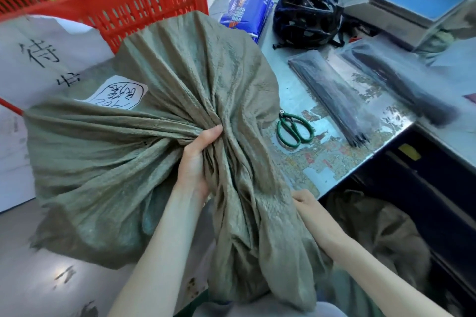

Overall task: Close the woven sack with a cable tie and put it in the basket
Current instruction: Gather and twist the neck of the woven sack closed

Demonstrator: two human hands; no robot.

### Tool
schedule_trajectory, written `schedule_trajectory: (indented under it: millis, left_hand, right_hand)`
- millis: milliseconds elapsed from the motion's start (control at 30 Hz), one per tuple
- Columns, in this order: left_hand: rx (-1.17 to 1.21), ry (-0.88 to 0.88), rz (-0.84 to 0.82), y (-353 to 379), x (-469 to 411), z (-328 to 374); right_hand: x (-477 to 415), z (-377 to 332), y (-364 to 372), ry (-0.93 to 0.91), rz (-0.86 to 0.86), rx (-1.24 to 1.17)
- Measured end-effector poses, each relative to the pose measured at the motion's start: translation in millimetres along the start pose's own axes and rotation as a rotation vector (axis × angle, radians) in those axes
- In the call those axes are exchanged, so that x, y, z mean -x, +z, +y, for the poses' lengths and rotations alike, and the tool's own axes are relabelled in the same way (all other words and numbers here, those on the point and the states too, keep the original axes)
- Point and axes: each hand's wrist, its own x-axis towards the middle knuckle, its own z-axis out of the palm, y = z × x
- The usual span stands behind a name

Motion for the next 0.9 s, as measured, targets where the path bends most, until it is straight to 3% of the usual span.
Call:
schedule_trajectory:
  millis: [233, 333, 433, 567, 700, 900]
  left_hand:
    - [-0.129, -0.045, 0.033, -8.4, -7.1, 0.5]
    - [-0.183, -0.044, 0.103, -8.5, -10.8, -1.4]
    - [-0.191, 0.004, 0.152, -9.4, -11.9, -4.5]
    - [-0.208, -0.083, 0.128, -15.3, -10.1, -5.7]
    - [-0.246, -0.226, -0.048, -13.0, -3.8, 1.4]
    - [-0.217, -0.196, -0.099, -13.5, -4.0, 6.1]
  right_hand:
    - [-14.4, 4.2, -11.9, -0.063, 0.091, 0.139]
    - [-11.1, -9.0, -16.0, -0.129, 0.149, -0.076]
    - [-6.6, -21.0, -12.2, -0.284, 0.039, -0.143]
    - [-4.9, -30.3, 10.0, -0.308, -0.053, 0.044]
    - [-15.1, -28.2, 31.0, -0.246, -0.115, 0.214]
    - [-28.4, -34.6, 44.5, -0.165, -0.151, 0.35]
